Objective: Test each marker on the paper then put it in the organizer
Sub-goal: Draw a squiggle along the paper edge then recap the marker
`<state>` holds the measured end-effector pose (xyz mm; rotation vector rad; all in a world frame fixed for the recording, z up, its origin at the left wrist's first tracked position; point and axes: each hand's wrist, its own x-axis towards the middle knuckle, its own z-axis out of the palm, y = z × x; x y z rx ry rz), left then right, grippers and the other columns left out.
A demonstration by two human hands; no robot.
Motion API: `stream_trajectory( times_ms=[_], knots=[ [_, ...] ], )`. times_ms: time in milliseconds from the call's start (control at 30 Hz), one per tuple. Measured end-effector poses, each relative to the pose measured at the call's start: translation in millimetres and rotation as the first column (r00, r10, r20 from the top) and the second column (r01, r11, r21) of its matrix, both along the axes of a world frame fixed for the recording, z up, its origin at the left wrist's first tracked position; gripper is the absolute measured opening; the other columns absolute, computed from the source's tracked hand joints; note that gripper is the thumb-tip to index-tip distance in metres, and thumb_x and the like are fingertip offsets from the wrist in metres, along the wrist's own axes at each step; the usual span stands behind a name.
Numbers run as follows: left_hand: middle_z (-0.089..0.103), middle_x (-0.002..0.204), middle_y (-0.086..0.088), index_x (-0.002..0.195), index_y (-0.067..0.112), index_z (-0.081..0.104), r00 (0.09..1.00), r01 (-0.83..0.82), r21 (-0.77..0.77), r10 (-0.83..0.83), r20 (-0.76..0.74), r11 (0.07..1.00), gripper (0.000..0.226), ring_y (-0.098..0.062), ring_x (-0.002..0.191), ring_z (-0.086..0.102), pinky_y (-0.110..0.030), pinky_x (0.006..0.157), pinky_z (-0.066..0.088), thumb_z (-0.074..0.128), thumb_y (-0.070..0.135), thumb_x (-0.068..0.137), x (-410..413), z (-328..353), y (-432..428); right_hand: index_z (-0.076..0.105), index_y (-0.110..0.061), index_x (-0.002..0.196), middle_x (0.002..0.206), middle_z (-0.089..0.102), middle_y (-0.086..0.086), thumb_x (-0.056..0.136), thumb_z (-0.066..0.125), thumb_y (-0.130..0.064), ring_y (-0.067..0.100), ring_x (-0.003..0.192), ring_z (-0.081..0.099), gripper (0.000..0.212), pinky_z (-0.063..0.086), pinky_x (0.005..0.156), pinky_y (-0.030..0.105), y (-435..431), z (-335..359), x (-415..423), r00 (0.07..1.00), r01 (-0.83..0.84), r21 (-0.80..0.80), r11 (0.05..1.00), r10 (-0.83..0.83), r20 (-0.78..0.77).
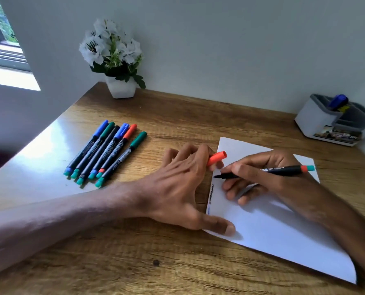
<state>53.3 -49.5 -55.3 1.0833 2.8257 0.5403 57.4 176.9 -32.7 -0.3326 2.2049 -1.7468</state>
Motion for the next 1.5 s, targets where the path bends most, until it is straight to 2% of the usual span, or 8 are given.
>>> stream_trajectory(
  times_ms=[233, 367, 567, 700, 867, 1033, 1167, 1500],
  knots=[
    [0.029, 0.102, 0.022, 0.107, 0.037, 0.011, 0.998, 0.002, 0.081, 0.003, -0.061, 0.997, 0.08, -0.01, 0.104, 0.029, -0.035, 0.1, 0.031, 0.06, 0.089, 0.071, 11, -4, 5, 0.079, 0.001, 0.087, 0.068, 0.071, 0.022, 0.073, 0.085, 0.004, 0.032, 0.054, 0.066, 0.015, 0.058, 0.052, 0.034, -5, -9, -2, 0.987, -0.026, 0.021, 0.999, 0.029, -0.159],
    [0.032, 0.105, 0.029, 0.11, 0.032, 0.02, 0.998, 0.053, 0.035, -0.054, 0.04, 0.998, 0.072, -0.008, 0.104, 0.03, -0.036, 0.103, 0.032, 0.064, 0.079, 0.077, 1, 5, -1, 0.07, 0.0, 0.071, 0.051, 0.061, 0.005, 0.072, 0.068, 0.005, 0.02, 0.035, 0.05, 0.005, 0.042, 0.04, 0.023, -12, -20, -5, 0.953, -0.001, 0.002, 1.0, 0.002, -0.303],
    [0.031, 0.102, 0.038, 0.109, 0.037, 0.022, 0.975, 0.122, -0.018, -0.117, 0.187, 0.992, 0.072, 0.02, 0.109, 0.028, -0.01, 0.082, 0.03, 0.073, 0.073, 0.073, -19, 14, -18, 0.068, 0.005, 0.07, 0.054, 0.063, -0.019, 0.071, 0.066, 0.012, 0.0, 0.042, 0.053, 0.007, 0.04, 0.049, 0.011, -18, -23, -5, 0.902, -0.074, 0.085, 0.994, 0.103, -0.42],
    [0.025, 0.105, 0.052, 0.116, 0.036, 0.026, 0.984, 0.091, 0.028, -0.095, 0.15, 0.995, 0.081, 0.018, 0.112, 0.028, -0.022, 0.094, 0.03, 0.076, 0.078, 0.067, -18, 5, -12, 0.07, 0.001, 0.069, 0.057, 0.062, -0.007, 0.071, 0.068, 0.007, 0.004, 0.044, 0.049, 0.007, 0.038, 0.047, 0.017, -17, -22, -3, 0.889, -0.058, 0.097, 0.994, 0.096, -0.448],
    [0.03, 0.113, 0.043, 0.126, 0.032, 0.032, 0.984, 0.093, 0.043, -0.099, 0.151, 0.995, 0.088, 0.001, 0.112, 0.034, -0.036, 0.108, 0.034, 0.077, 0.077, 0.066, -16, 4, -12, 0.072, -0.007, 0.069, 0.06, 0.061, 0.016, 0.07, 0.071, -0.013, 0.043, 0.05, 0.047, 0.006, 0.035, 0.043, 0.045, -12, -27, -4, 0.867, -0.022, 0.103, 0.994, 0.07, -0.493],
    [0.037, 0.119, 0.033, 0.124, 0.03, 0.033, 0.983, 0.095, 0.06, -0.103, 0.152, 0.994, 0.087, -0.001, 0.117, 0.036, -0.037, 0.109, 0.035, 0.078, 0.076, 0.066, -16, 5, -11, 0.072, -0.005, 0.068, 0.059, 0.063, 0.013, 0.069, 0.071, 0.003, 0.033, 0.048, 0.05, 0.009, 0.036, 0.043, 0.032, -15, -27, -1, 0.859, -0.028, 0.158, 0.987, 0.105, -0.501],
    [0.03, 0.112, 0.044, 0.119, 0.033, 0.03, 0.985, 0.091, 0.047, -0.097, 0.144, 0.995, 0.084, 0.007, 0.115, 0.033, -0.031, 0.106, 0.035, 0.077, 0.077, 0.065, -16, 5, -12, 0.071, -0.004, 0.067, 0.057, 0.062, 0.008, 0.068, 0.071, 0.004, 0.012, 0.046, 0.047, 0.007, 0.036, 0.047, 0.017, -17, -26, 0, 0.863, -0.033, 0.189, 0.981, 0.124, -0.49],
    [0.032, 0.117, 0.04, 0.12, 0.034, 0.029, 0.984, 0.093, 0.044, -0.099, 0.149, 0.995, 0.084, 0.003, 0.112, 0.035, -0.032, 0.107, 0.033, 0.077, 0.076, 0.067, -15, 5, -11, 0.074, -0.006, 0.068, 0.058, 0.065, 0.009, 0.069, 0.072, 0.0, 0.027, 0.048, 0.052, 0.007, 0.038, 0.044, 0.03, -18, -26, 1, 0.858, 0.001, 0.222, 0.975, 0.114, -0.501]
  ],
)
